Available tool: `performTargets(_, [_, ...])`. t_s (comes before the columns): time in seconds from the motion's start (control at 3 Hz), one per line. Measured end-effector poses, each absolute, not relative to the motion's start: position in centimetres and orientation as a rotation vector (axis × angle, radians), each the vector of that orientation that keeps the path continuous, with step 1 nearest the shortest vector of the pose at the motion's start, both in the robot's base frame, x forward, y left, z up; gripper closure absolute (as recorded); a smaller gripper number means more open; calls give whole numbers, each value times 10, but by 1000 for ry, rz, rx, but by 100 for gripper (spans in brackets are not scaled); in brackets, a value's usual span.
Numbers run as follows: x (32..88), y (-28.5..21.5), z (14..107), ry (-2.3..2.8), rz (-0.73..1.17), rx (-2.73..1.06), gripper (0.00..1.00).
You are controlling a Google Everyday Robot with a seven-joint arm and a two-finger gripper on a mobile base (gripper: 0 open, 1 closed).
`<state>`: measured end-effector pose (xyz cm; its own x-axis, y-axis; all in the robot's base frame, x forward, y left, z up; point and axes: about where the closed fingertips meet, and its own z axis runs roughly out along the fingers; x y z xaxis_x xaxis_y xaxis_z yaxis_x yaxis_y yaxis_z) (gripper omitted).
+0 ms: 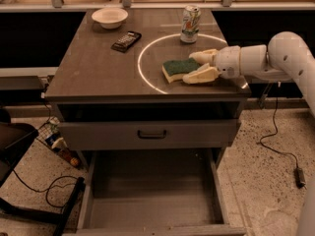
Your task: Place sponge into middle drawer
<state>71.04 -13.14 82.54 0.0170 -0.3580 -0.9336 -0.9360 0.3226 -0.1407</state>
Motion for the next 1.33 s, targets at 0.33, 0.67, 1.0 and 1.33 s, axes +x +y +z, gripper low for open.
performTargets(0.33, [710, -131, 829, 1544, 695, -1222, 65])
performTargets(0.67, [710, -131, 830, 1544, 695, -1222, 88])
performTargets(1.0, [710, -131, 830, 1544, 695, -1222, 100])
performTargets(1.33, [710, -131, 830, 1544, 695, -1222, 100])
